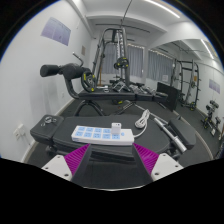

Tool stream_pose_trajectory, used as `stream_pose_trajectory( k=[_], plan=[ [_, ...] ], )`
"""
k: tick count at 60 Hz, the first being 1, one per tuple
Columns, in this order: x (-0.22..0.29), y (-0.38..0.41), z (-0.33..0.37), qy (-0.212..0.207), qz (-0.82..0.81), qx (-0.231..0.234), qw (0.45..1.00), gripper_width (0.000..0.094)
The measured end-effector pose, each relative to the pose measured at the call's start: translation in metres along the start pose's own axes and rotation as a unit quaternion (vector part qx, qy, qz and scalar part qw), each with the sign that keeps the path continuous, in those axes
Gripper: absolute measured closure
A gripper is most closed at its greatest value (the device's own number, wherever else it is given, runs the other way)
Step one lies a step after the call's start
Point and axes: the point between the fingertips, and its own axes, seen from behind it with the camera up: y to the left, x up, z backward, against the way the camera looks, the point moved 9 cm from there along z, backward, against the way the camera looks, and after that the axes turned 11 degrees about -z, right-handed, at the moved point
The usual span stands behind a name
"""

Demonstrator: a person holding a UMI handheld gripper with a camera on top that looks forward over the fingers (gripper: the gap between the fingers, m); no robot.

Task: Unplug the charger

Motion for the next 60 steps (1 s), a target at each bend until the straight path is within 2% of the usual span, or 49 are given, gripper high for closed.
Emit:
stream_pose_trajectory(
  k=[28, 53, 56, 59, 60],
  plan=[
    [0.004, -0.019, -0.146, -0.037, -0.005, 0.000, 0.999, 0.0077],
    [0.008, -0.018, -0.256, -0.036, -0.020, -0.002, 0.999, 0.0108],
    [0.007, -0.017, -0.259, -0.040, -0.019, 0.003, 0.999, 0.0180],
    [0.007, -0.019, -0.263, -0.041, -0.015, -0.003, 0.999, 0.0633],
    [0.008, -0.018, -0.263, -0.043, -0.019, -0.004, 0.999, 0.0635]
  ],
)
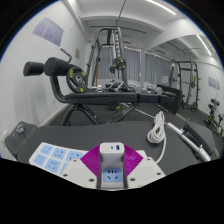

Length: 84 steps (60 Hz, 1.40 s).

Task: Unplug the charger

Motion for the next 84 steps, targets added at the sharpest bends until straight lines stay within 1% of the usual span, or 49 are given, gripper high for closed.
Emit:
stream_pose_trajectory(
  k=[2, 7, 9, 11, 12, 13, 17, 22, 27, 32, 42, 49, 54, 57, 58, 59, 60, 63, 65, 66, 70, 77, 84],
  plan=[
    [0.000, -0.001, 0.000, 0.003, 0.006, -0.006, 1.000, 0.0714],
    [0.010, 0.000, 0.000, 0.004, -0.005, 0.001, 1.000, 0.0741],
    [0.030, -0.003, 0.003, -0.030, -0.011, 0.004, 0.999, 0.0741],
    [0.056, -0.009, 0.014, -0.075, -0.004, -0.003, 0.997, 0.0742],
    [0.069, -0.011, 0.020, -0.089, -0.005, -0.006, 0.996, 0.0743],
    [0.082, -0.013, 0.028, -0.095, -0.008, -0.006, 0.995, 0.0744],
    [0.120, -0.028, 0.044, -0.099, -0.043, -0.003, 0.994, 0.0745],
    [0.149, -0.059, 0.056, -0.097, -0.046, -0.025, 0.994, 0.0744],
    [0.157, -0.095, 0.056, -0.079, -0.033, -0.049, 0.995, 0.0744],
    [0.147, -0.135, 0.055, -0.053, -0.015, -0.082, 0.995, 0.0743],
    [0.089, -0.194, 0.045, 0.030, -0.010, -0.116, 0.993, 0.0734],
    [0.045, -0.208, 0.025, 0.084, -0.006, -0.118, 0.989, 0.0720],
    [0.028, -0.205, 0.017, 0.108, -0.004, -0.104, 0.989, 0.0653],
    [0.019, -0.201, 0.011, 0.126, 0.004, -0.093, 0.988, 0.0595],
    [0.017, -0.199, 0.011, 0.133, 0.006, -0.088, 0.987, 0.0563],
    [0.015, -0.198, 0.011, 0.138, 0.007, -0.084, 0.987, 0.0501],
    [0.014, -0.197, 0.011, 0.141, 0.008, -0.081, 0.987, 0.0409],
    [0.016, -0.192, 0.015, 0.142, 0.012, -0.076, 0.987, 0.0044],
    [0.019, -0.190, 0.019, 0.135, 0.016, -0.078, 0.988, 0.0112],
    [0.022, -0.190, 0.022, 0.131, 0.018, -0.081, 0.988, 0.0121],
    [0.032, -0.183, 0.040, 0.117, 0.024, -0.086, 0.989, 0.0074],
    [0.056, -0.162, 0.104, 0.106, 0.010, -0.096, 0.990, 0.0077],
    [0.076, -0.132, 0.194, 0.089, -0.006, -0.087, 0.992, 0.0080]
  ],
)
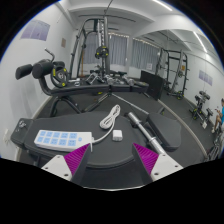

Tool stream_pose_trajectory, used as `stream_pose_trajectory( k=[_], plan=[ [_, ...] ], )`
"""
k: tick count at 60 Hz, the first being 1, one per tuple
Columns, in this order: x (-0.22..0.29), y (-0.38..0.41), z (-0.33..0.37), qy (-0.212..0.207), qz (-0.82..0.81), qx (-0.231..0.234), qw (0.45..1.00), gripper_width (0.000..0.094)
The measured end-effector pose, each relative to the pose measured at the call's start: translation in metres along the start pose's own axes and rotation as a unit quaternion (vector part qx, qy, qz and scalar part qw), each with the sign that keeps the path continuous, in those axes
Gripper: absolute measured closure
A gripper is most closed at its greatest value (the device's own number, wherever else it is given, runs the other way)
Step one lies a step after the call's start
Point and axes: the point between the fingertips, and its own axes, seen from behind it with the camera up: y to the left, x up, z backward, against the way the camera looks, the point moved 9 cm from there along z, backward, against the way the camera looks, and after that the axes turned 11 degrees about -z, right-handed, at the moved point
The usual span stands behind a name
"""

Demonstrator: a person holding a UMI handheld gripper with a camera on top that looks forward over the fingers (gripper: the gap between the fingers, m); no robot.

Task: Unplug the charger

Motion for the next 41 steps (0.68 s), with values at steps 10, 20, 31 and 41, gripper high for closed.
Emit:
stream_pose_trajectory(
  k=[10, 20, 31, 41],
  plan=[
    [-0.025, 0.024, 0.125, -0.018, -0.009, 0.017, 1.000, 0.0082],
    [-0.065, 0.043, 0.189, -0.010, 0.004, 0.028, 1.000, 0.0082],
    [-0.087, 0.050, 0.222, -0.023, 0.023, 0.027, 0.999, 0.0081],
    [-0.089, 0.065, 0.239, -0.031, 0.029, 0.046, 0.998, 0.0080]
  ],
)
